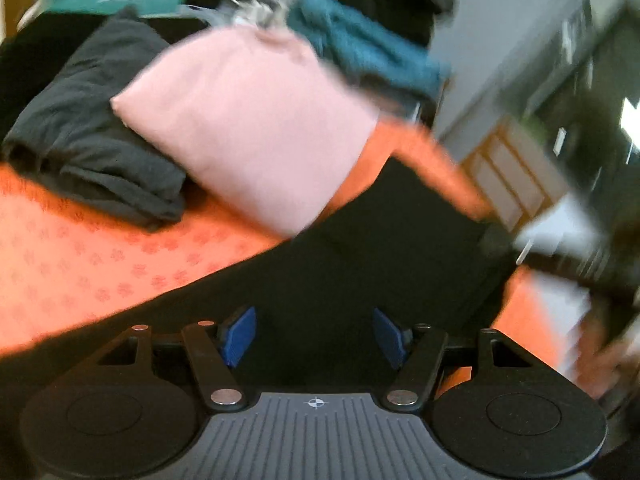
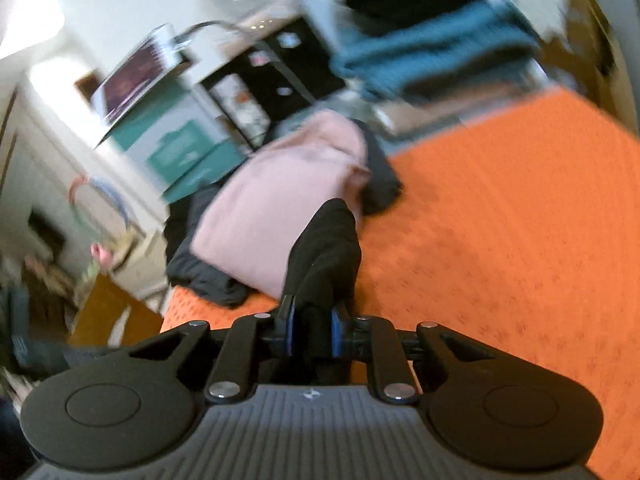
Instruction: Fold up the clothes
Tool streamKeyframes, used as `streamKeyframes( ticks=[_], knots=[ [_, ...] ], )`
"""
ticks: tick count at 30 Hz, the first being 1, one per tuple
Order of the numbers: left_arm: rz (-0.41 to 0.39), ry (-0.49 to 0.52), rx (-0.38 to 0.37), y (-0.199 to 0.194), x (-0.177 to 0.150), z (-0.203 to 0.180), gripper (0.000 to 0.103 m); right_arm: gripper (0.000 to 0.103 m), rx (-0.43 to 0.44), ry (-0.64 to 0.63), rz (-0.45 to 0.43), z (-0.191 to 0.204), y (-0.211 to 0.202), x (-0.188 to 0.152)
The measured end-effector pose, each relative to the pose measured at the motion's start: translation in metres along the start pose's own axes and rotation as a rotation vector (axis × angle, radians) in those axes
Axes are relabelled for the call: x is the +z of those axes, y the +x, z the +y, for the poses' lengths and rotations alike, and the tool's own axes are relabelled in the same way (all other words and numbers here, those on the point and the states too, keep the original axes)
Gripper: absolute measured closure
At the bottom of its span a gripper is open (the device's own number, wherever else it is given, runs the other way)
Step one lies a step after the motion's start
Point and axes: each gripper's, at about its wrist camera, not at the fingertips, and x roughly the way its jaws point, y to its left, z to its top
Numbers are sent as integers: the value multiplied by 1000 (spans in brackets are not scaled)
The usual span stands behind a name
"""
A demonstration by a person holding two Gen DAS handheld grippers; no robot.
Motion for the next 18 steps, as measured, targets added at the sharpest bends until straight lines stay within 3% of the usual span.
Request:
streamKeyframes(
  ticks=[3, 8, 11, 14, 15, 17, 18],
  knots=[
    [-66, -158, -109, -24, 10, 0, 26, 84, -3, -145, 3, 40, -5, 3],
    [-115, -358, -220, -40, 21, -1, 20, 84, 27, -401, 31, 108, -5, -3],
    [-125, -433, -236, -43, 20, 2, 19, 84, 54, -554, 60, 144, -1, -13],
    [-109, -448, -166, -48, 15, 6, 20, 84, 106, -653, 92, 173, 4, -25],
    [-100, -450, -140, -49, 13, 7, 23, 84, 126, -679, 102, 182, 6, -29],
    [-109, -432, -77, -54, 7, 12, 55, 83, 151, -724, 124, 195, 10, -38],
    [-109, -421, -53, -56, 3, 15, 75, 83, 158, -747, 141, 200, 13, -42]
  ],
)
